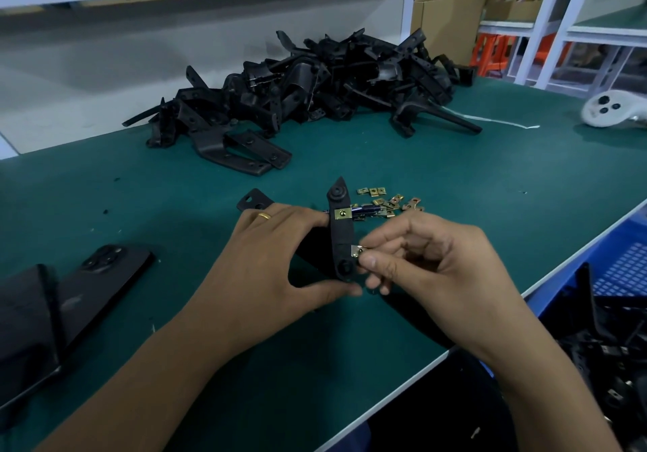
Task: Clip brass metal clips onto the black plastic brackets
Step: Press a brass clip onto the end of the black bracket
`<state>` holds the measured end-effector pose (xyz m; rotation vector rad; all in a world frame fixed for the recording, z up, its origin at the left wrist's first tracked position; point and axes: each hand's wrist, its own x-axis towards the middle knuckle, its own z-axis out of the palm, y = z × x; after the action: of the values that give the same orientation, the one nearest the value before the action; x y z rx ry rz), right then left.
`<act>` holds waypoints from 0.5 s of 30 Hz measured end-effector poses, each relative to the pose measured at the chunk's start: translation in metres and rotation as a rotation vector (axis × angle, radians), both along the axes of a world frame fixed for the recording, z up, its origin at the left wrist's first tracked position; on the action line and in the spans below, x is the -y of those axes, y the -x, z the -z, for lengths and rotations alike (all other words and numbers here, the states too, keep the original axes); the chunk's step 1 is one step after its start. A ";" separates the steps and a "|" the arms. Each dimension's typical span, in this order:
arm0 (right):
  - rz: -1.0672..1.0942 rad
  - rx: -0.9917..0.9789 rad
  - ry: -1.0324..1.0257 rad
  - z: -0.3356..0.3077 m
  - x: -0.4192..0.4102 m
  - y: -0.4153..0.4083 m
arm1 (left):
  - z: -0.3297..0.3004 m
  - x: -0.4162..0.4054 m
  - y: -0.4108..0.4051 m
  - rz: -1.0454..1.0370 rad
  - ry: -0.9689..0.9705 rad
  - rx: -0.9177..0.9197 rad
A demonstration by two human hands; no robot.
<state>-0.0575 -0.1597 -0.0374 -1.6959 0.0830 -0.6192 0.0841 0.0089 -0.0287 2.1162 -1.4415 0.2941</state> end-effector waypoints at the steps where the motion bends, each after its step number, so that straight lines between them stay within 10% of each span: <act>1: -0.003 0.002 -0.002 0.000 0.000 0.000 | 0.000 0.000 0.000 0.000 -0.013 0.008; 15: -0.191 0.038 -0.146 -0.007 0.014 0.008 | -0.006 0.002 0.015 0.118 0.047 -0.085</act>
<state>-0.0653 -0.1735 -0.0306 -1.5292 -0.0595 -0.4906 0.0686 0.0073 -0.0226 1.9737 -1.4884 0.1887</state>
